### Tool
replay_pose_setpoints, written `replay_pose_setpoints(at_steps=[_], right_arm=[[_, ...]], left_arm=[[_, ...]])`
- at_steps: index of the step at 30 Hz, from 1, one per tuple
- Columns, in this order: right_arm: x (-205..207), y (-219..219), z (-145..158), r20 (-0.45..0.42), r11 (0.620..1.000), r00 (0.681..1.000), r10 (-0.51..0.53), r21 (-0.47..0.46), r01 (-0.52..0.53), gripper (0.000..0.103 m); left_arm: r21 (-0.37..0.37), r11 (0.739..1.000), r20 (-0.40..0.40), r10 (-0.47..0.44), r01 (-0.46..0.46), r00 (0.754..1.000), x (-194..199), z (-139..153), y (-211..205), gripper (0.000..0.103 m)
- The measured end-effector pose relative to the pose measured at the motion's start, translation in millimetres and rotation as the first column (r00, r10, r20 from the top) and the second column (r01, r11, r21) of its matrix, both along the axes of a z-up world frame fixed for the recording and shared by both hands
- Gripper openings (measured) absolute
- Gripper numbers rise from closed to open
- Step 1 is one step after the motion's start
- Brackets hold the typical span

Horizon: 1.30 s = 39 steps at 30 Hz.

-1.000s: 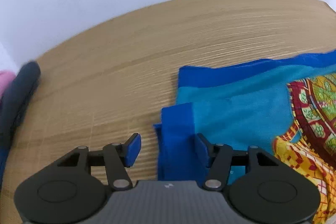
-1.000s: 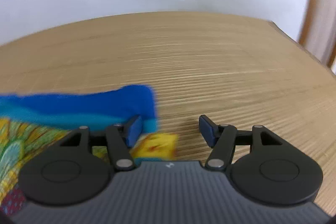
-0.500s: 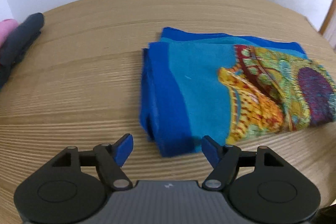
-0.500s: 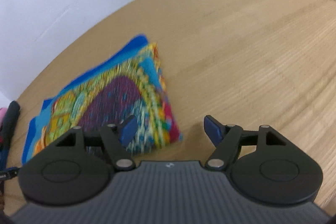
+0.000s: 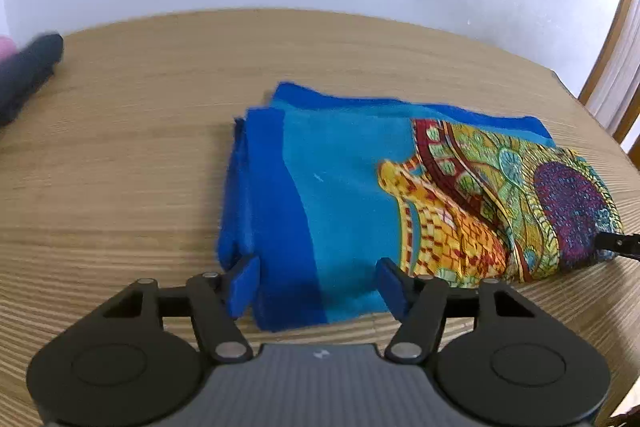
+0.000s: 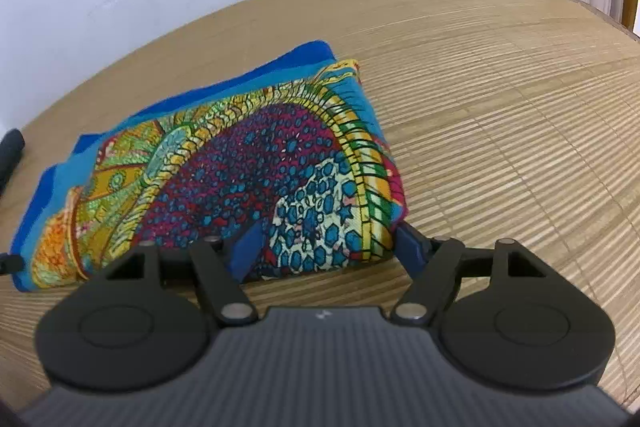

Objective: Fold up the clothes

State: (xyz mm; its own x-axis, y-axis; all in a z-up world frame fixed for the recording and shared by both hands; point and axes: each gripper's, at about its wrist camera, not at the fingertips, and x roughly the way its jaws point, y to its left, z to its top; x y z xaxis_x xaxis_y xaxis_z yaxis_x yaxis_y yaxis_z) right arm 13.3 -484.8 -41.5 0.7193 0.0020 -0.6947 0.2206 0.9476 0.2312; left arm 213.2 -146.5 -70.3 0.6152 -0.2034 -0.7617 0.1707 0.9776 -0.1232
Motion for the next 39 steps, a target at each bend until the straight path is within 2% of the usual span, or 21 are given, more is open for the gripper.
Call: replay_pose_setpoints(at_steps=[4, 5, 6, 7, 9, 11, 12, 16, 20, 22, 25, 26, 27, 28, 29, 30, 32, 34, 36, 37, 39], right_arm=[[3.5, 3.0, -3.1, 0.012, 0.999, 0.999, -0.030, 0.012, 0.029, 0.076], [3.5, 3.3, -4.7, 0.022, 0.999, 0.999, -0.041, 0.022, 0.040, 0.077], [2.7, 3.5, -6.1, 0.034, 0.998, 0.998, -0.054, 0.033, 0.053, 0.079], [2.3, 3.6, -7.7, 0.046, 0.997, 0.997, -0.068, 0.044, 0.066, 0.082], [4.4, 9.2, -10.7, 0.064, 0.997, 0.996, -0.066, 0.033, 0.064, 0.082], [8.7, 17.9, -13.2, 0.071, 0.999, 0.997, -0.033, -0.001, 0.033, 0.034], [12.0, 23.1, -11.0, 0.069, 0.999, 0.998, -0.001, -0.037, 0.003, 0.016], [16.2, 36.9, 16.2, 0.111, 0.984, 0.992, 0.061, -0.174, -0.042, 0.015], [19.4, 25.0, 24.4, 0.065, 0.977, 0.994, 0.090, -0.200, -0.076, 0.015], [22.7, 17.5, 10.3, -0.015, 0.972, 0.995, 0.095, -0.217, -0.096, 0.016], [17.6, 10.7, 5.3, -0.053, 0.975, 0.995, 0.080, -0.205, -0.089, 0.028], [14.6, 9.4, 9.2, -0.044, 0.976, 0.997, 0.064, -0.207, -0.071, 0.033], [10.4, 5.1, 11.3, -0.033, 0.982, 0.999, 0.032, -0.184, -0.037, 0.044], [4.9, -2.5, 11.8, -0.020, 0.991, 1.000, -0.017, -0.134, 0.014, 0.058], [-0.6, -10.0, 12.2, -0.011, 0.994, 0.998, -0.066, -0.082, 0.065, 0.063], [-6.1, -17.5, 12.6, -0.003, 0.993, 0.993, -0.116, -0.030, 0.116, 0.064], [-17.2, -32.5, 13.4, 0.003, 0.974, 0.977, -0.215, 0.075, 0.214, 0.065], [-32.2, -49.5, 7.9, -0.014, 0.919, 0.953, -0.302, 0.261, 0.295, 0.067], [-40.6, -60.6, -4.3, -0.029, 0.854, 0.942, -0.334, 0.413, 0.316, 0.071], [-42.0, -64.3, -8.8, -0.024, 0.831, 0.938, -0.345, 0.456, 0.317, 0.072], [-36.9, -65.7, -12.0, 0.017, 0.840, 0.943, -0.333, 0.459, 0.289, 0.072]], left_arm=[[-0.028, 1.000, -0.028, 0.002, -0.002, 1.000, 3.1, -8.3, -2.1, 0.060], [-0.035, 0.999, -0.035, 0.002, -0.003, 0.999, 3.8, -10.4, -2.6, 0.051], [-0.042, 0.999, -0.042, 0.002, -0.004, 0.999, 4.6, -12.5, -3.1, 0.026], [-0.047, 0.999, -0.047, 0.009, -0.012, 0.999, 5.1, -12.9, -3.7, 0.015], [-0.052, 0.998, -0.054, 0.037, -0.039, 0.998, 6.4, -10.8, -5.6, 0.011], [-0.016, 0.998, -0.048, 0.060, -0.061, 0.997, 7.1, -3.1, -10.2, 0.008], [0.010, 0.998, -0.039, 0.067, -0.067, 0.997, 6.6, 4.0, -12.7, 0.007], [0.147, 0.988, 0.028, 0.040, -0.044, 0.999, -2.9, 46.0, -17.9, 0.004], [0.282, 0.955, -0.056, 0.115, -0.095, 0.992, -0.3, 29.4, 5.4, 0.000], [0.340, 0.930, -0.091, 0.181, -0.140, 0.979, -0.8, 16.1, 22.1, 0.000], [0.285, 0.947, -0.088, 0.178, -0.147, 0.980, -5.5, 24.6, 35.1, 0.001], [0.251, 0.960, -0.070, 0.142, -0.121, 0.987, -6.5, 33.0, 31.5, 0.008], [0.221, 0.971, -0.053, 0.101, -0.086, 0.994, -6.9, 39.2, 24.1, 0.011], [0.193, 0.980, -0.035, 0.058, -0.050, 0.998, -6.7, 44.1, 14.0, 0.014], [0.166, 0.986, -0.015, 0.015, -0.012, 1.000, -6.6, 49.0, 4.0, 0.022], [0.149, 0.989, -0.005, -0.021, 0.021, 1.000, -6.8, 50.7, -6.6, 0.030], [0.130, 0.988, -0.001, -0.082, 0.081, 0.997, -7.8, 49.1, -28.7, 0.034], [0.129, 0.981, -0.014, -0.146, 0.147, 0.989, -11.9, 42.3, -47.3, 0.039], [0.195, 0.963, -0.004, -0.189, 0.187, 0.982, -20.6, 32.5, -59.3, 0.042], [0.278, 0.938, 0.035, -0.224, 0.206, 0.974, -28.9, 26.7, -67.6, 0.045], [0.450, 0.847, 0.090, -0.359, 0.284, 0.929, -46.4, 13.7, -85.9, 0.060]])
